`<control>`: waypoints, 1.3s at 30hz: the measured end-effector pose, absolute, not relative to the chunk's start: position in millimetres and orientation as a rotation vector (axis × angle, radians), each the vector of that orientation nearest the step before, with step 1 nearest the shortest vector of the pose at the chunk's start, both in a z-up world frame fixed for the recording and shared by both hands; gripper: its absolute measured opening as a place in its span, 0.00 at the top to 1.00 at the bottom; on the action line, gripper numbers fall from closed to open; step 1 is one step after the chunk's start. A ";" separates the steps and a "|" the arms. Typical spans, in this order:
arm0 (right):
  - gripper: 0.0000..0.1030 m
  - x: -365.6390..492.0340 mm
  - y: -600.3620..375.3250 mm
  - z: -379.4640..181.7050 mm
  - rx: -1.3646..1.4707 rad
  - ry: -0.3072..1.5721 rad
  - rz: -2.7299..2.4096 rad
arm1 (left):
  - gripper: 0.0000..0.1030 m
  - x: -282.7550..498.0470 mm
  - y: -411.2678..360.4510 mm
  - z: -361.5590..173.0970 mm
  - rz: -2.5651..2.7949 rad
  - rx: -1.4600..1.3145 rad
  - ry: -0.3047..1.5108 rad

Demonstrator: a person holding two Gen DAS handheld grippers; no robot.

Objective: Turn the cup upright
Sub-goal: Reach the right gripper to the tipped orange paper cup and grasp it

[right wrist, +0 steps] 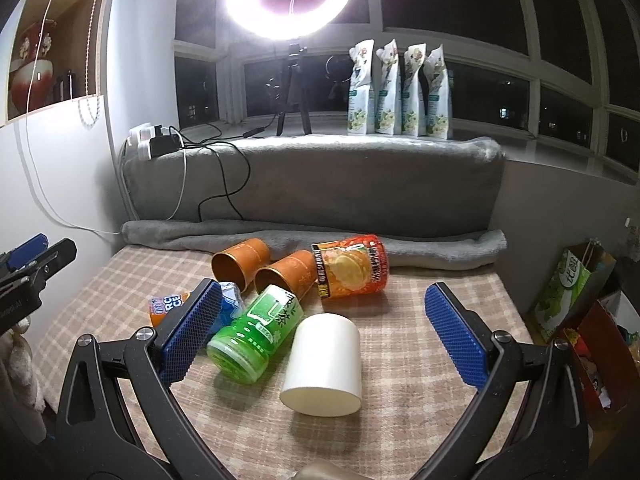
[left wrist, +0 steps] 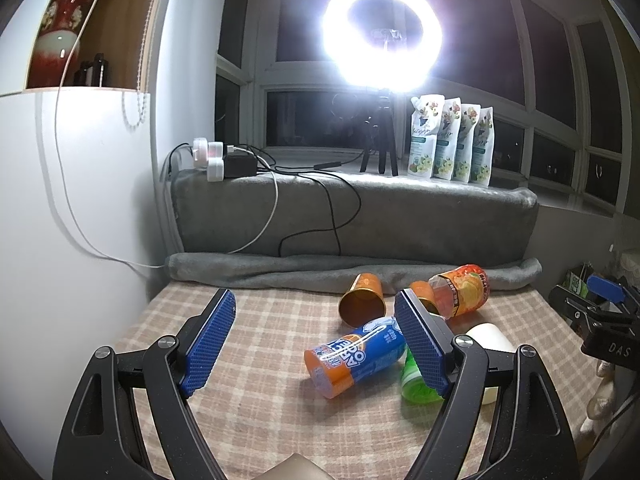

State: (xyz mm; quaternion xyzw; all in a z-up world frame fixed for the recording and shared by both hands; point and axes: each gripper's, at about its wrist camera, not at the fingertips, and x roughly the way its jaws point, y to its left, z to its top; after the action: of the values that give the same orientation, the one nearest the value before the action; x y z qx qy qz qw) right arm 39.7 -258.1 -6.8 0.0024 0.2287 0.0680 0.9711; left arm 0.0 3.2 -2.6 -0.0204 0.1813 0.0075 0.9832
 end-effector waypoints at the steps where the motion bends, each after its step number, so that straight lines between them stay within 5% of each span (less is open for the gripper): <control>1: 0.00 42.2 -257.6 -6.7 0.005 0.466 0.142 | 0.20 0.5 3.4 -2.5 0.015 -0.041 0.366; 23: 0.00 216.2 -178.6 -25.0 0.116 0.899 0.367 | 0.20 -1.6 56.5 -51.7 0.112 -0.053 0.520; 33: 0.17 302.7 -135.2 -78.0 0.171 1.170 0.320 | 0.20 -2.9 91.5 -64.8 0.174 -0.105 0.552; 39: 0.19 330.0 -123.3 -107.1 0.179 1.265 0.265 | 0.20 -1.0 109.0 -68.0 0.207 -0.135 0.557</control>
State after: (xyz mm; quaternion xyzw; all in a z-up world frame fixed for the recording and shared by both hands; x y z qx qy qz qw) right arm 330.0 -123.3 -107.1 0.0835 0.5885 0.1231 0.7947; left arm -1.0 109.0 -68.0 -0.0666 0.2741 0.1018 0.9540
